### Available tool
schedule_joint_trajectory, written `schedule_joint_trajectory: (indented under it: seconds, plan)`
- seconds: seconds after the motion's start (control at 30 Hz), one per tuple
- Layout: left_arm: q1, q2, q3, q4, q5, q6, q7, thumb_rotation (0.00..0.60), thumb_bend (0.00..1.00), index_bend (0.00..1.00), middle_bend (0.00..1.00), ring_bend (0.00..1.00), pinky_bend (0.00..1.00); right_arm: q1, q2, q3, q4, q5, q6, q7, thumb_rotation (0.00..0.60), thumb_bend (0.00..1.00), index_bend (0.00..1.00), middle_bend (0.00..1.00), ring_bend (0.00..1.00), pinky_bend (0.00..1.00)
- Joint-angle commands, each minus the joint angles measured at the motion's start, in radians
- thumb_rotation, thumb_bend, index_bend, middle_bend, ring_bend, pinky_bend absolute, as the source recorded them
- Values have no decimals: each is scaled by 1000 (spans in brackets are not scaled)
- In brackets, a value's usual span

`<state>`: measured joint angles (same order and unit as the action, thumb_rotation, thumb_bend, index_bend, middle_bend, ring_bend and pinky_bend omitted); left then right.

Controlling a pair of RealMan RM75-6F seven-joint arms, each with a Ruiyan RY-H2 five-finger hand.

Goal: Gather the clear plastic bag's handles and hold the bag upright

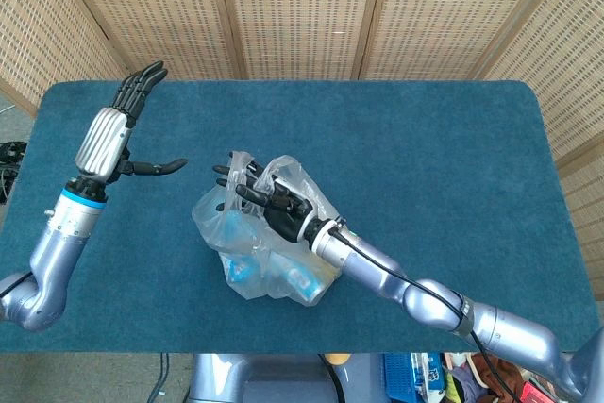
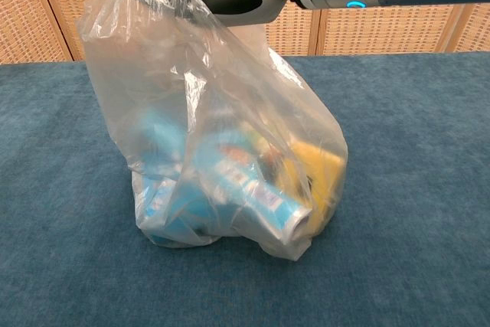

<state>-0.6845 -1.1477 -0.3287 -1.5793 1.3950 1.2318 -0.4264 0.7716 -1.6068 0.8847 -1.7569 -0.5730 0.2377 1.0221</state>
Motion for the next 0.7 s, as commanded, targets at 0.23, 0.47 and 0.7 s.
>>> schedule_joint_trajectory:
  seconds: [0.23,0.47,0.7]
  plan:
    - [72,75,16,69,-26,16,-80,600,0,0,0,0,0,19,16,2,-6,23,21,-3,600,358,0,196,179,390]
    - [110,90,21,130,-41,24,-152,600,1,0,0,0,0,50,37,-17,-19,63,49,-6,600,360,0,240,243,390]
    - [123,89,26,165,-42,21,-186,600,1,0,0,0,0,82,63,-37,-23,113,71,-4,600,361,0,305,306,400]
